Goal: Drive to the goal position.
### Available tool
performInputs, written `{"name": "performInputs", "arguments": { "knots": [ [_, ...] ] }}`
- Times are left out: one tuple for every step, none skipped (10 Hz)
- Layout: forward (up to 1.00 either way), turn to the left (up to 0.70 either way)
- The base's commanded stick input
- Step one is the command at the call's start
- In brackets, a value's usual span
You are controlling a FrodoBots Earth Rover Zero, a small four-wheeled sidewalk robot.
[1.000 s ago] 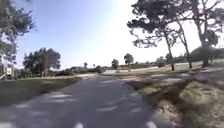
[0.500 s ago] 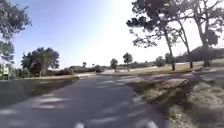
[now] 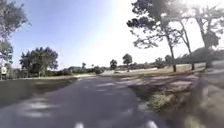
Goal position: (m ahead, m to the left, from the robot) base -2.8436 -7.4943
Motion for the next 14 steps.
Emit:
{"name": "performInputs", "arguments": {
  "knots": [
    [0.94,0.37],
    [0.94,0.37],
    [0.94,0.37],
    [0.94,0.37],
    [0.94,0.37],
    [0.94,0.21],
    [0.95,0.06],
    [0.95,0.03],
    [0.94,0.02],
    [0.94,0.0],
    [0.94,0.02],
    [0.94,0.02],
    [0.94,0.02],
    [0.94,0.02]
  ]
}}
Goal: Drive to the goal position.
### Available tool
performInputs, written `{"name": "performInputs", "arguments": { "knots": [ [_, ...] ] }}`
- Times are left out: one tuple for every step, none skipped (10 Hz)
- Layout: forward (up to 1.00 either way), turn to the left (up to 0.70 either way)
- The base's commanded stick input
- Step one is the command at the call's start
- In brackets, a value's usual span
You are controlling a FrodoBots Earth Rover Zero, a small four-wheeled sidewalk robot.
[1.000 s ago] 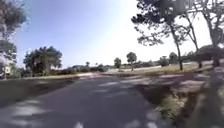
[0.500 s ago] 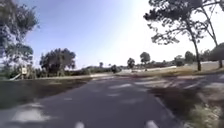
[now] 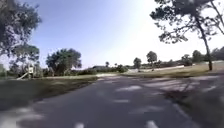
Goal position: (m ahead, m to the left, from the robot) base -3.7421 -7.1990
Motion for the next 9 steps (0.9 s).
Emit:
{"name": "performInputs", "arguments": {
  "knots": [
    [0.95,-0.04],
    [0.94,-0.27],
    [0.94,-0.37],
    [0.94,-0.37],
    [0.94,-0.37],
    [0.94,-0.37],
    [0.94,-0.37],
    [0.94,-0.37],
    [0.93,-0.37]
  ]
}}
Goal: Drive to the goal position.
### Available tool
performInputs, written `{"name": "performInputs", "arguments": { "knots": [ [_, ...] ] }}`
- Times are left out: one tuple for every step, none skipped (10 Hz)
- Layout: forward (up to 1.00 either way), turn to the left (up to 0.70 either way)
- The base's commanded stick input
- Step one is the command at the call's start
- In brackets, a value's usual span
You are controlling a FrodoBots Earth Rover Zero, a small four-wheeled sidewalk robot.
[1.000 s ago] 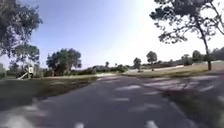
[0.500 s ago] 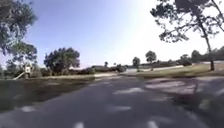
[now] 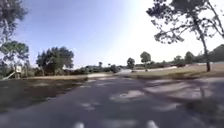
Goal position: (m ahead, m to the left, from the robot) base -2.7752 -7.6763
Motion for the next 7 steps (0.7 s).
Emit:
{"name": "performInputs", "arguments": {
  "knots": [
    [0.93,-0.37],
    [0.94,-0.37],
    [0.94,-0.37],
    [0.94,-0.37],
    [0.94,-0.37],
    [0.94,-0.37],
    [0.94,-0.37]
  ]
}}
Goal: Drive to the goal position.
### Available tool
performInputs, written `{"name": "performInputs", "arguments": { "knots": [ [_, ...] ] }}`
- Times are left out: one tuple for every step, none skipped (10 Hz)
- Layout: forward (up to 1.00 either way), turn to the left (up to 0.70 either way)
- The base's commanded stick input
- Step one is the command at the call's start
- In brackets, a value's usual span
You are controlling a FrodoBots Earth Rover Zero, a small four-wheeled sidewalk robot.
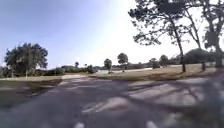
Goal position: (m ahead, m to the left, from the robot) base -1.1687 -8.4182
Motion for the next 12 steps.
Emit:
{"name": "performInputs", "arguments": {
  "knots": [
    [0.94,-0.37],
    [0.94,-0.37],
    [0.94,-0.37],
    [0.93,-0.37],
    [0.94,-0.37],
    [0.94,-0.37],
    [0.94,-0.37],
    [0.94,-0.37],
    [0.94,-0.37],
    [0.94,-0.34],
    [0.93,-0.16],
    [0.93,0.0]
  ]
}}
